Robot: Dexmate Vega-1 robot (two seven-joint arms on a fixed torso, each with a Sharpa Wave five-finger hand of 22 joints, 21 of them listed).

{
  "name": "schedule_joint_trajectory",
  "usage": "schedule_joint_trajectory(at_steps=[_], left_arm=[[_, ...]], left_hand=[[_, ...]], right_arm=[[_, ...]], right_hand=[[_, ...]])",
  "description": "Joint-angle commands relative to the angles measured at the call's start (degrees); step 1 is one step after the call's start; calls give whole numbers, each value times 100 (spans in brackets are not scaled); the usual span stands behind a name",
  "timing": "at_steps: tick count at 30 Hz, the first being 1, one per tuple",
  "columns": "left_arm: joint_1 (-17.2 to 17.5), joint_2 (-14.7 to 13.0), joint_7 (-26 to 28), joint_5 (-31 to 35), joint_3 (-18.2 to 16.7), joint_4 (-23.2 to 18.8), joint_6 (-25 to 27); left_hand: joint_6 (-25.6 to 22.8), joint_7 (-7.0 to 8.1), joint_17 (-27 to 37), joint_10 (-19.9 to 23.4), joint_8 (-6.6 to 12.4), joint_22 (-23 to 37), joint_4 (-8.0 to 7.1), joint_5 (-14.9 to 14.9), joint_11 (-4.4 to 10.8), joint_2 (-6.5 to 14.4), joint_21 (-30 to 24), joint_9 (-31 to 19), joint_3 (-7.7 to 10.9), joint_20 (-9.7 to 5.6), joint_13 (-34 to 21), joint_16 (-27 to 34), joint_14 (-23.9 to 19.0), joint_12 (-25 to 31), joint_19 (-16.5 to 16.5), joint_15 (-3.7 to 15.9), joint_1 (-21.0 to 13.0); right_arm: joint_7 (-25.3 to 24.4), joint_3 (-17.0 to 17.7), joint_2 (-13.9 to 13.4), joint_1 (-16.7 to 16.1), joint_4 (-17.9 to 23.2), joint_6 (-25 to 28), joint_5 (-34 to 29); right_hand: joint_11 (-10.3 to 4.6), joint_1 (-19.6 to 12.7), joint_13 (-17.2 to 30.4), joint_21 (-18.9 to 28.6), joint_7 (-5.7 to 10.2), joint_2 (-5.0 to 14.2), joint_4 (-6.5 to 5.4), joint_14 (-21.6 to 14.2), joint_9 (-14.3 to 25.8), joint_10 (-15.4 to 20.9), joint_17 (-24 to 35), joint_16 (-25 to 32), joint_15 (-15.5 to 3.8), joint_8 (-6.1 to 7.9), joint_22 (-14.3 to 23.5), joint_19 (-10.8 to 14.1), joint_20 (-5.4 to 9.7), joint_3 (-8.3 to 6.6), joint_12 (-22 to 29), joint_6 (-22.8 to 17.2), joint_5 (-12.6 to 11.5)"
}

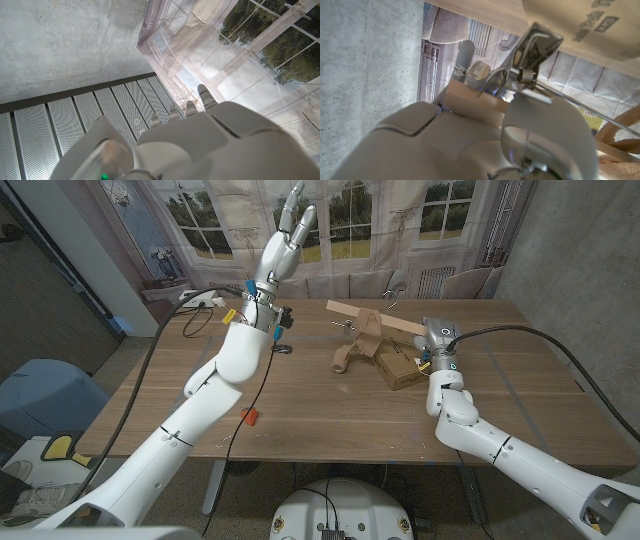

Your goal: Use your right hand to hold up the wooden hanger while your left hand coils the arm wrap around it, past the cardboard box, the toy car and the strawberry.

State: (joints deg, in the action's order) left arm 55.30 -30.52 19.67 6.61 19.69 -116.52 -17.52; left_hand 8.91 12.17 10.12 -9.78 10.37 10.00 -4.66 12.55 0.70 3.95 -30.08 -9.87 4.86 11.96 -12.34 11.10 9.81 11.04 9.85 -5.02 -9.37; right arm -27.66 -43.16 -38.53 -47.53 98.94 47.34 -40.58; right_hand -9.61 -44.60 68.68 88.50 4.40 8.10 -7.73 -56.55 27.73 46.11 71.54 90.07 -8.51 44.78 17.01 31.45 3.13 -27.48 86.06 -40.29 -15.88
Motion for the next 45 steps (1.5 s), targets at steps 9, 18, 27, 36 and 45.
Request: schedule_joint_trajectory(at_steps=[9, 18, 27, 36, 45], left_arm=[[-20, -58, -217, -77, 61, -67, 37], [-70, -51, -296, -125, 113, -67, 48], [-75, -79, -365, -190, 115, -140, 142], [-111, -106, -428, -245, 135, -147, 211], [-129, -136, -443, -255, 145, -166, 286]], left_hand=[[-42, -16, 4, -318, 6, 9, 11, 46, -97, -15, 37, 2, -41, -3, 40, 11, 336, 37, 866, 41, -2], [-49, -68, 1, -302, 7, 10, 21, 52, -156, -15, 58, 1, -43, -1, 75, 4, 314, 39, 833, 43, -10], [-56, -94, -1, -320, 8, 11, 31, 57, -163, -11, 82, 1, -43, 3, 103, -6, 310, 30, 811, 44, -19], [-45, -112, -2, -369, 4, 11, 45, 61, -202, -9, 107, 0, -41, 5, 123, -18, 317, 11, 801, 50, -35], [5, -135, -3, -415, -12, 11, 71, 69, -226, -17, 135, 0, -38, 4, 142, -29, 327, -2, 789, 58, -66]], right_arm=[[1270, -476, -319, 517, -163, 811, 135], [1409, -661, -345, 656, -278, 1079, 161], [1851, -897, -505, 817, -143, 1464, 201], [1792, -759, -590, 750, -2, 1522, 516], [1812, -585, -747, 694, 195, 1405, 940]], right_hand=[[75, 95, -234, -56, 34, -14, -48, 321, -77, -87, -4, -33, -352, -63, -161, -163, 707, 62, -323, 90, -139], [114, 170, -1245, -160, 19, 48, -83, 833, -210, -58, -27, -102, -353, -146, -462, -296, 678, 97, -1195, 165, -273], [25, 155, -3091, -942, 419, 19, 3, 2017, -877, -1085, -1462, -2151, -405, -1173, -706, -1161, 592, -320, -2677, 663, -288], [185, 983, -4421, -1983, 395, -1318, -178, 2170, -1195, -1478, -3312, -4859, -388, -1728, -741, -1264, 341, 214, -3629, 682, -764], [337, 2190, -5206, -3393, 320, -1902, -9, 3304, -1437, -2757, -4385, -6345, -356, -2161, -731, -1689, 180, 2148, -5092, 1176, -1952]])
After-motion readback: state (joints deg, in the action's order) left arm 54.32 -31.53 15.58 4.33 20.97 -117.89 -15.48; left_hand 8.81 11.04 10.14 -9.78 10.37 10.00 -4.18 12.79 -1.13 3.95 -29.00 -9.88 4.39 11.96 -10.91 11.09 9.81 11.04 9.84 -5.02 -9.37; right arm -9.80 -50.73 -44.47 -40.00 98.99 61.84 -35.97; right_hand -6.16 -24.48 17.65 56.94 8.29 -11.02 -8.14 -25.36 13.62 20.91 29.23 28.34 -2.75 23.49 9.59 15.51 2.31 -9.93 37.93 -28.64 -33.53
